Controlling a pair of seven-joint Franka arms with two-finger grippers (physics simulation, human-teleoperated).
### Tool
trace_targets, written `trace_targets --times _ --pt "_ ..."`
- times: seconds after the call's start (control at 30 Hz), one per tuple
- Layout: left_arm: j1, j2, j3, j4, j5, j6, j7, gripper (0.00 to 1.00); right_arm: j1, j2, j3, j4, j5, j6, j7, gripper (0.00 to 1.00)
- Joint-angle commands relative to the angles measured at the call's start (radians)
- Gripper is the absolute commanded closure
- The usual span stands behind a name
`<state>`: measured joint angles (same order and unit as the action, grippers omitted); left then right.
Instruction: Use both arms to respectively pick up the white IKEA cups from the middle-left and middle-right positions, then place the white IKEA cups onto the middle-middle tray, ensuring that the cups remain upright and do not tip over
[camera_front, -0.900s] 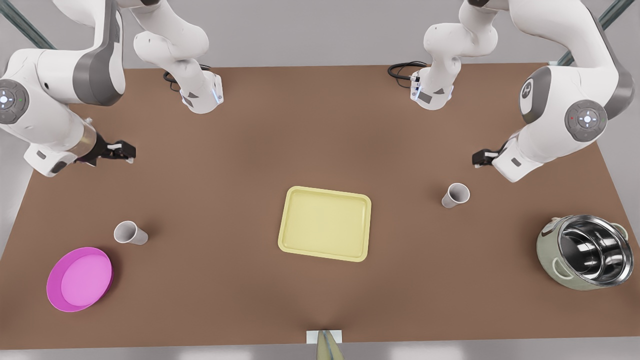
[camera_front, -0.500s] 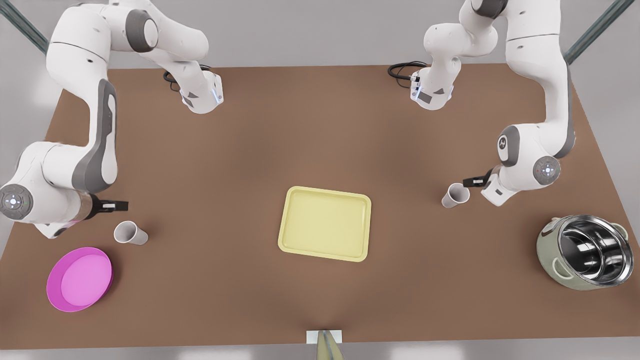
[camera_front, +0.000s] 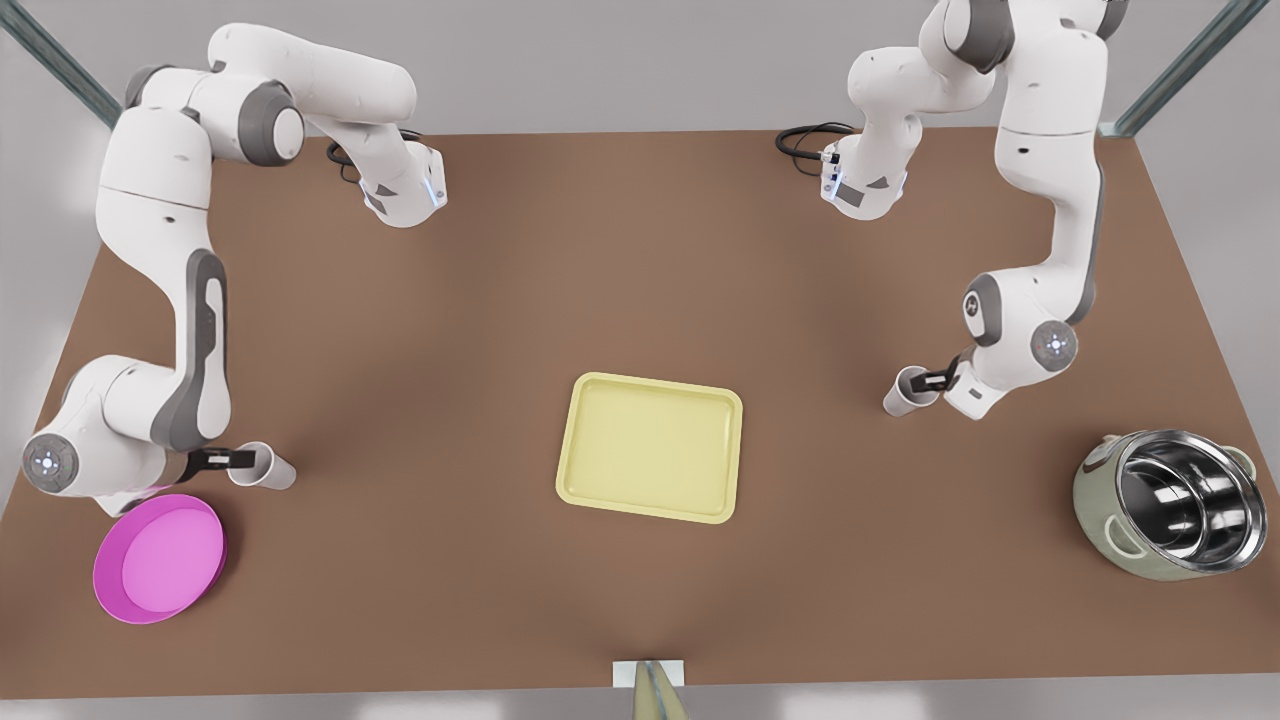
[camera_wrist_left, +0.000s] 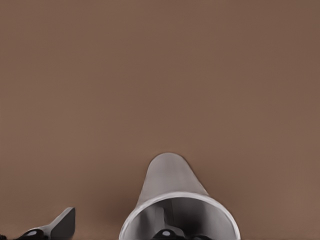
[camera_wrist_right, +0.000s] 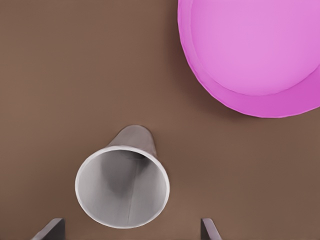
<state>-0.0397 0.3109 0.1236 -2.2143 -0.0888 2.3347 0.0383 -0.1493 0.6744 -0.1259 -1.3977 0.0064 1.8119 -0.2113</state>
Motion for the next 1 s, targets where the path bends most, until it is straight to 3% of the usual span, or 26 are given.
trace_targets --times 0.0,0.03,0.1,0.23,0.33,0.43,0.5,0.6,0.63,0.67,0.77,0.87,0.97 --pt "-0.002 0.004 -0.001 0.001 -0.015 0.031 0.015 0.5 -0.01 0.02 0.002 0.0 0.026 0.046 -0.056 0.0" --pt "-0.002 0.004 -0.001 -0.001 -0.058 0.025 0.015 0.62 -0.019 0.034 0.002 0.0 0.038 0.061 -0.068 0.0" --pt "-0.005 0.002 -0.001 -0.001 -0.062 0.02 0.006 0.7 -0.021 0.042 0.002 0.003 0.047 0.072 -0.068 0.0" --pt "-0.006 -0.001 -0.001 0.001 -0.063 0.018 0.003 0.79 -0.036 0.063 0.002 0.0 0.053 0.092 -0.083 0.0" --pt "-0.026 -0.05 -0.007 0.031 -0.062 -0.012 -0.001 0.79 -0.058 0.083 0.002 0.0 0.069 0.093 -0.109 0.0" --pt "-0.094 0.049 -0.127 0.383 -0.04 -0.294 -0.288 0.79 -0.068 0.093 0.002 -0.007 0.073 0.095 -0.132 0.0" --pt "-0.281 0.152 -0.136 0.527 -0.023 -0.301 -0.622 0.79 -0.07 0.106 0.002 -0.007 0.075 0.095 -0.132 0.0" --pt "-0.322 0.272 -0.231 0.702 -0.025 -0.299 -0.965 0.79 -0.068 0.116 0.002 -0.007 0.078 0.095 -0.132 0.0" --pt "-0.322 0.304 -0.26 0.739 -0.026 -0.296 -1.018 0.79 -0.068 0.116 0.002 -0.007 0.078 0.095 -0.134 0.12" --pt "-0.322 0.326 -0.265 0.757 -0.028 -0.291 -1.037 0.79 -0.068 0.116 0.002 -0.006 0.078 0.093 -0.161 0.34" --pt "-0.318 0.369 -0.303 0.757 -0.025 -0.259 -1.031 0.79 -0.065 0.113 0.002 -0.003 0.076 0.09 -0.169 0.63" --pt "-0.318 0.402 -0.308 0.757 -0.026 -0.247 -1.029 0.79 -0.056 0.106 0.003 0.0 0.076 0.076 -0.168 0.78" --pt "-0.312 0.428 -0.326 0.757 -0.026 -0.215 -1.029 0.79 -0.041 0.091 0.006 0.022 0.076 0.041 -0.166 0.79"
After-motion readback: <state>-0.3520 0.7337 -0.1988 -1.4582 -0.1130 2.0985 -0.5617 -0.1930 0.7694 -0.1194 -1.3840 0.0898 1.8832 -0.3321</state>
